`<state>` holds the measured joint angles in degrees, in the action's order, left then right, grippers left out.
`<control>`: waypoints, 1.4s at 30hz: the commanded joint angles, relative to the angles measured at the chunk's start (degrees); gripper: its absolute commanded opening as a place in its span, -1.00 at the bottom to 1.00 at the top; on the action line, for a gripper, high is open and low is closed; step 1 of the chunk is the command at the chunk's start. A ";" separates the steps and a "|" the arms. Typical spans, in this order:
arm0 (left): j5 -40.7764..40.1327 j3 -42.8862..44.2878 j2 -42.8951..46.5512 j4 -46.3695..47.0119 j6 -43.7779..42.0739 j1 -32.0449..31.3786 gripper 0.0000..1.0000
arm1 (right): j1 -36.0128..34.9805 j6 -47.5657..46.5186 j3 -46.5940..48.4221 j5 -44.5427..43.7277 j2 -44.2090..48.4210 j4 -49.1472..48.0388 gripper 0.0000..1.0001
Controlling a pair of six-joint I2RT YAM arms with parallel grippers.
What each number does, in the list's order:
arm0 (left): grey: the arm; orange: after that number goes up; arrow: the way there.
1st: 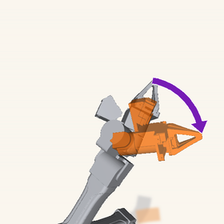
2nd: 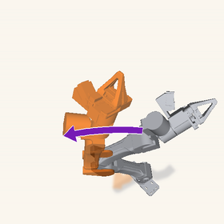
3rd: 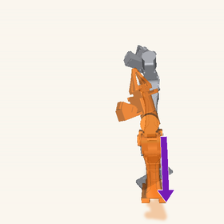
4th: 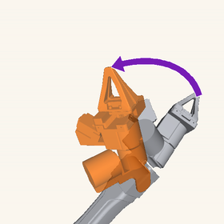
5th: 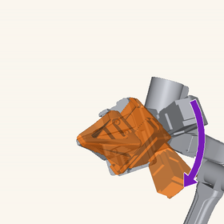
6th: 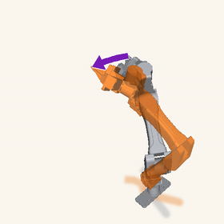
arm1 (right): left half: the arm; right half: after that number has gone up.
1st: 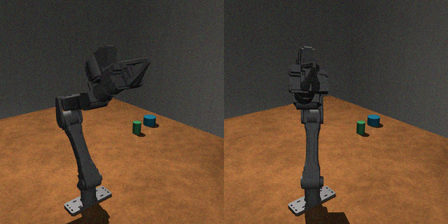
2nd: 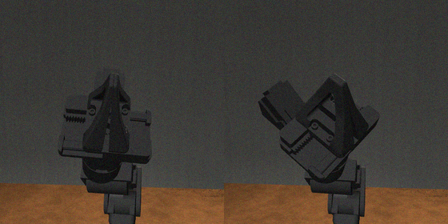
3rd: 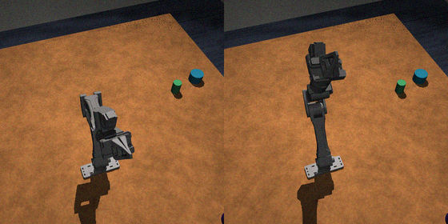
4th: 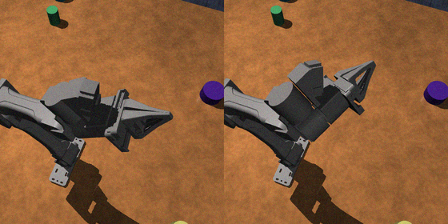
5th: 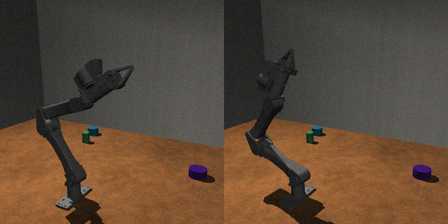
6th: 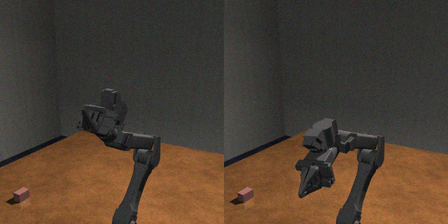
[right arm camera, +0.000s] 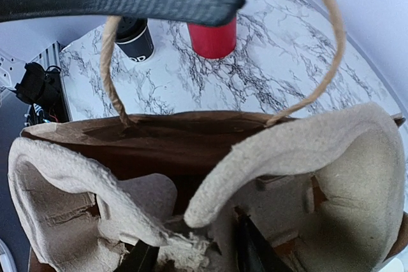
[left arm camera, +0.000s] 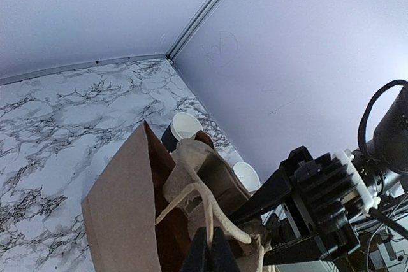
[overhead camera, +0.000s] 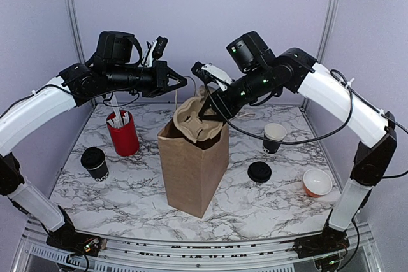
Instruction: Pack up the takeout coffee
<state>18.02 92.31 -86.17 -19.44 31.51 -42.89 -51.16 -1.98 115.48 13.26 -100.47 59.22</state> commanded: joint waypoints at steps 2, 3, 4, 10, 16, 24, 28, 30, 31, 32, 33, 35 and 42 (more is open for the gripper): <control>2.16 -0.47 0.80 2.13 -0.47 0.27 -1.00 | -3.25 -1.99 2.48 -4.56 -1.19 2.97 -0.27; 2.38 -0.42 0.63 2.18 -0.48 0.27 -1.00 | -3.71 -2.21 2.43 -4.94 -1.36 3.16 -0.28; 2.63 -0.34 0.64 2.18 -0.61 0.27 -1.00 | -4.07 -2.38 2.39 -5.44 -1.49 3.31 -0.28; 1.76 -0.59 0.97 2.12 -0.85 0.27 -1.00 | -4.64 -2.30 1.72 -7.44 -1.49 4.18 -0.29; -4.55 -3.54 4.33 2.88 0.81 0.27 -1.00 | -5.19 -1.63 -0.10 -6.76 -1.66 4.67 -0.30; -14.93 -13.22 11.19 8.43 5.49 0.27 -1.00 | -6.30 -0.07 -2.86 -7.44 -1.80 5.34 -0.35; -14.86 -15.14 12.43 9.92 5.99 0.27 -1.00 | -6.36 0.60 -2.71 -7.12 -1.54 5.10 -0.35; -12.48 -15.42 11.95 10.72 5.93 0.19 -1.00 | -6.58 0.84 -1.82 -6.41 -2.28 5.15 -0.35; -11.41 -15.64 11.84 11.00 5.89 0.07 -1.00 | -6.71 0.95 -1.24 -6.27 -2.77 5.38 -0.35; -10.68 -16.00 11.80 11.38 5.76 -0.11 -0.98 | -7.03 0.99 -0.58 -6.31 -3.31 5.69 -0.35; -10.39 -16.54 11.86 11.79 5.52 -0.35 -0.97 | -7.24 1.07 0.04 -6.39 -3.90 6.02 -0.35; -9.91 -17.30 12.21 12.38 4.76 -0.81 -0.96 | -7.71 1.31 1.17 -6.55 -4.91 6.61 -0.35; -8.22 -16.57 11.53 13.21 2.49 -4.26 -1.00 | -9.48 3.68 5.73 -8.90 -7.47 8.84 -0.35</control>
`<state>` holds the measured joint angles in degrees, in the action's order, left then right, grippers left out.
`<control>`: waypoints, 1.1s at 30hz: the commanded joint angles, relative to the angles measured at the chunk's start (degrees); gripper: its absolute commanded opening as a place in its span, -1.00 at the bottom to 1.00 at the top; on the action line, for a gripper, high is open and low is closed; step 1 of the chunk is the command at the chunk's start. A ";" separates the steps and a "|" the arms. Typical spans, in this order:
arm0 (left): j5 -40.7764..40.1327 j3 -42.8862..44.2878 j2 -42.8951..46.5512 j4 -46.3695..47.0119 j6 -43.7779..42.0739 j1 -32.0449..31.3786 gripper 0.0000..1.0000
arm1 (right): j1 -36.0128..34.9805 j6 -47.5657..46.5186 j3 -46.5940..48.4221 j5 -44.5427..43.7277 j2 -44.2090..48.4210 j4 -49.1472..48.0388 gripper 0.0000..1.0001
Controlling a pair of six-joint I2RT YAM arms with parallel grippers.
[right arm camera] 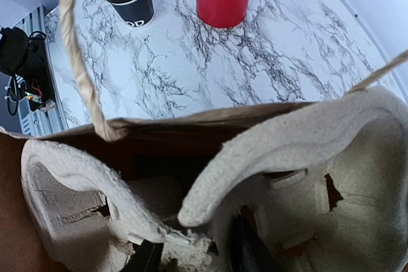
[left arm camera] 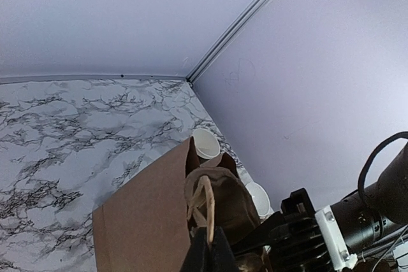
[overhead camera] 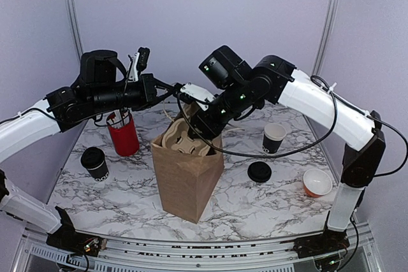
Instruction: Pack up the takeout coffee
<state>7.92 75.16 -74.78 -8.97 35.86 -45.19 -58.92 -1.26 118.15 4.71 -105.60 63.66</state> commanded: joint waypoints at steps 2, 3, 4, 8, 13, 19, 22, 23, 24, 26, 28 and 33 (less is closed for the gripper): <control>1.92 0.85 -0.20 2.89 -1.96 -2.34 -1.00 | -2.19 3.26 3.23 -1.24 -2.57 4.75 -0.34; 1.98 0.89 -0.27 3.05 -1.97 -2.42 -1.00 | -2.33 3.41 3.00 -1.65 -2.59 4.97 -0.33; 2.00 0.93 -0.30 3.18 -1.88 -2.52 -1.00 | -2.46 3.64 3.04 -2.12 -2.68 5.36 -0.32; -0.35 0.74 0.29 3.14 -1.89 -2.62 -1.00 | -2.70 4.42 2.70 -3.71 -2.18 6.07 -0.31; -7.92 0.15 2.42 0.97 -1.90 -2.62 -1.00 | -2.81 5.78 2.80 -5.67 -0.41 7.26 -0.31; 0.20 2.50 -0.74 1.85 -4.00 -4.44 -1.00 | -3.05 6.14 7.19 -7.43 -0.14 5.21 -0.31; 1.89 3.80 -2.22 1.94 -5.58 -6.58 -1.00 | -3.05 5.61 9.59 -9.11 -0.93 3.39 -0.32; 2.32 4.11 -2.48 1.92 -6.01 -7.04 -1.00 | -2.99 5.42 9.44 -9.51 -0.71 2.29 -0.32; 2.50 4.28 -2.54 1.98 -6.13 -7.24 -1.00 | -3.03 5.08 8.71 -9.79 -0.04 0.90 -0.32; 2.18 4.33 -2.14 2.03 -6.38 -7.37 -1.00 | -3.05 4.24 5.80 -9.75 2.01 -2.60 -0.32; 1.51 4.22 -1.46 2.00 -6.75 -7.37 -1.00 | -3.01 3.07 1.55 -8.80 5.03 -7.61 -0.31; 1.43 4.72 -1.11 2.19 -7.12 -7.28 -1.00 | -2.32 1.17 -9.26 -4.78 11.44 -22.46 -0.27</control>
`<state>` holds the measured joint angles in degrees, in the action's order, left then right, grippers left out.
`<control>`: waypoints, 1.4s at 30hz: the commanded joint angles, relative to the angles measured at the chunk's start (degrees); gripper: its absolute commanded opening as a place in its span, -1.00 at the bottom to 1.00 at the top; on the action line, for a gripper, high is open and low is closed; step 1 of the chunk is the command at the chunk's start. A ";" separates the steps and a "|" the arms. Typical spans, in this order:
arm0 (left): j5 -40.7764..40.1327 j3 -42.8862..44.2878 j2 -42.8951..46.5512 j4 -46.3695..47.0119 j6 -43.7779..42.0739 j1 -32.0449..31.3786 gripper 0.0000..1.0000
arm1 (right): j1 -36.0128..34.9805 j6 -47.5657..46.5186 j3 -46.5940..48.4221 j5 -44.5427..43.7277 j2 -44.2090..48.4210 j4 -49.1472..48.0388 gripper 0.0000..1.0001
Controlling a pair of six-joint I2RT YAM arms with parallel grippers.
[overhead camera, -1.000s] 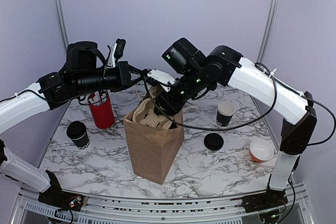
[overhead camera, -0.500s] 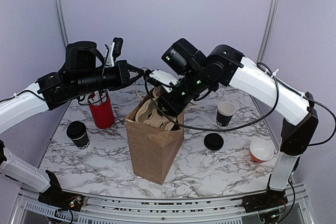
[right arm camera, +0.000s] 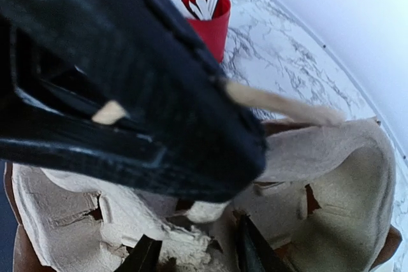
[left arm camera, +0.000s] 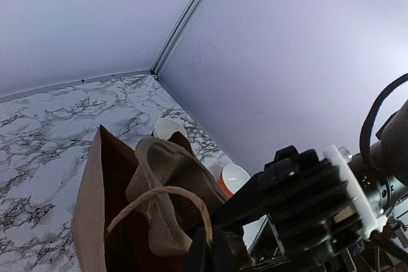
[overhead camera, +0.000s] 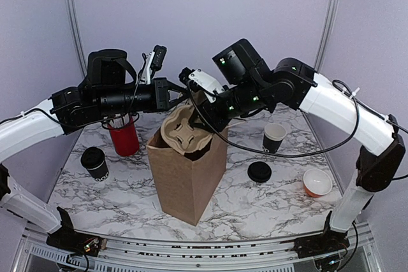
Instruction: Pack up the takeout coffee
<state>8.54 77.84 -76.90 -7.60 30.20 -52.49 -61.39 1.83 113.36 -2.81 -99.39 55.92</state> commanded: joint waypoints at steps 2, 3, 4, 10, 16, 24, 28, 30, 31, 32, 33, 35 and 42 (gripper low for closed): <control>0.99 2.34 0.69 0.83 -1.45 0.08 -1.00 | 0.69 -2.39 -6.88 4.18 6.11 -17.43 -0.26; 1.13 2.51 0.56 0.83 -1.49 0.10 -1.00 | 1.42 -2.47 -7.23 5.43 5.97 -17.95 -0.25; 1.34 2.69 0.34 0.81 -1.54 0.15 -1.00 | 1.83 -2.62 -7.20 6.61 5.66 -17.86 -0.25; 2.29 3.49 0.10 0.82 -2.10 0.37 -1.00 | 2.70 -3.76 -9.04 7.62 5.12 -18.02 -0.26; 1.95 3.64 -0.09 0.71 -1.92 0.86 -1.00 | 4.08 -2.68 -11.06 8.71 6.16 -17.68 -0.28; 1.59 3.26 -0.24 0.28 -1.34 1.86 -1.00 | 4.08 -0.63 -11.06 6.27 6.78 -13.02 -0.41; 1.33 3.44 -0.28 -0.20 -1.38 2.17 -1.00 | 3.95 -0.25 -9.53 6.53 5.71 -8.34 -0.47; 0.95 3.46 -0.20 -0.44 -1.39 2.34 -1.00 | 3.92 -0.39 -9.05 6.76 5.51 -6.72 -0.48; 0.40 3.46 -0.14 -0.55 -1.39 2.39 -1.00 | 3.86 -0.33 -8.62 6.91 5.33 -5.78 -0.48; 0.02 3.46 -0.03 -0.66 -1.43 2.43 -1.00 | 3.71 -0.35 -8.40 7.06 5.16 -4.99 -0.49; -0.16 3.40 0.11 -0.67 -1.40 2.52 -1.00 | 3.50 -0.30 -8.24 7.04 4.94 -4.25 -0.49; -1.21 3.30 0.28 -0.78 -1.33 2.58 -1.00 | 3.11 -0.11 -7.79 7.03 4.47 -2.77 -0.50; -6.82 2.74 1.06 -1.70 -0.56 2.96 -1.00 | 1.33 0.73 -8.08 6.71 3.24 0.70 -0.54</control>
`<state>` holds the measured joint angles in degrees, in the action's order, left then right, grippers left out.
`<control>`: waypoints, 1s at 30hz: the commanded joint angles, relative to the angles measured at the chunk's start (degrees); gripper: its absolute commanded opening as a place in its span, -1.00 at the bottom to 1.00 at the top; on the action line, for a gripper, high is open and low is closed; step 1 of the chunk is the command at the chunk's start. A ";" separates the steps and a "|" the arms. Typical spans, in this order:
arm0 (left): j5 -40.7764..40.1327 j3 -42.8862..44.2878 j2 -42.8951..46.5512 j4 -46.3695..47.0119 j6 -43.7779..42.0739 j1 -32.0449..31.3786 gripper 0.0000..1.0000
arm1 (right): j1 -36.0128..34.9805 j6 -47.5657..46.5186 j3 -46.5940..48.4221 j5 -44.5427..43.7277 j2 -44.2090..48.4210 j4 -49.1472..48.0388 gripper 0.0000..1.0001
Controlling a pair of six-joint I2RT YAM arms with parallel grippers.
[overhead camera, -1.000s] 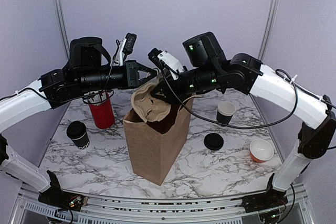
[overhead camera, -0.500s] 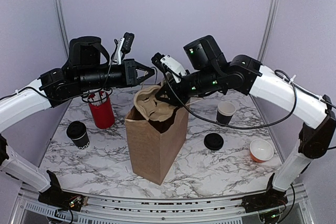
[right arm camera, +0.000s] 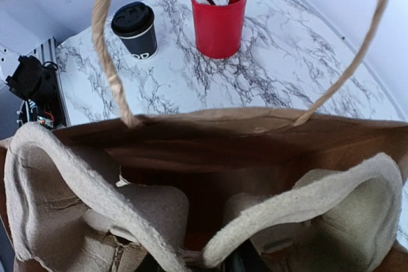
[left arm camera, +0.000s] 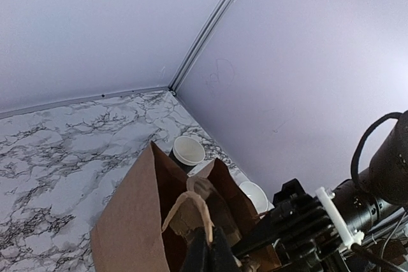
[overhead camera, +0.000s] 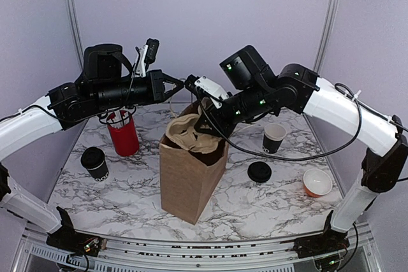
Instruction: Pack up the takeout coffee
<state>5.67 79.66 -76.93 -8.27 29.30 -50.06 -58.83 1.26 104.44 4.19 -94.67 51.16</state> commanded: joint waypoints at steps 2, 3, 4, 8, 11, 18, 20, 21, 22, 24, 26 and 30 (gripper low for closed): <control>-5.50 0.46 1.41 -1.34 0.50 0.62 -1.00 | -1.45 1.68 -0.04 -0.35 -1.21 5.58 -0.55; -5.94 0.30 1.55 -1.49 0.54 0.71 -1.00 | -1.46 1.83 -0.56 -0.30 -0.93 5.47 -0.55; -6.45 0.10 1.71 -1.67 0.58 0.82 -1.00 | -1.44 1.96 -0.96 -0.32 -0.75 5.46 -0.55; -5.73 -0.16 1.79 -1.74 0.21 0.93 -1.00 | -1.48 2.14 -1.63 -0.40 -0.38 5.93 -0.56; -2.88 0.29 1.31 -1.65 -0.57 0.93 -1.00 | -1.55 2.11 -0.46 -0.39 -1.33 7.01 -0.56; 2.61 0.32 0.78 -0.23 -1.21 0.76 -1.00 | -1.55 3.10 3.30 -1.56 -5.25 8.62 -0.54; 3.68 0.32 0.64 -0.09 -1.34 0.55 -1.00 | -1.55 3.15 4.77 -2.07 -6.41 9.05 -0.54; 3.64 0.25 0.70 0.00 -1.44 0.45 -1.00 | -1.55 3.14 5.60 -2.34 -7.05 9.46 -0.53; 3.72 0.09 0.77 0.08 -1.57 0.41 -1.00 | -1.55 3.09 6.29 -2.48 -7.65 9.81 -0.53; 3.75 -0.09 0.88 0.15 -1.62 0.39 -1.00 | -1.63 2.96 7.79 -2.89 -8.82 10.71 -0.52; 3.62 -0.24 1.11 0.34 -1.64 0.41 -1.00 | -1.64 2.95 8.93 -3.44 -10.07 11.60 -0.52; 2.27 -0.76 1.77 0.36 -1.87 0.43 -1.00 | -1.68 3.00 10.33 -4.18 -11.21 12.85 -0.52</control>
<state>8.01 79.59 -76.79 -8.93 28.62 -49.56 -59.94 3.31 111.55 1.50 -105.08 61.39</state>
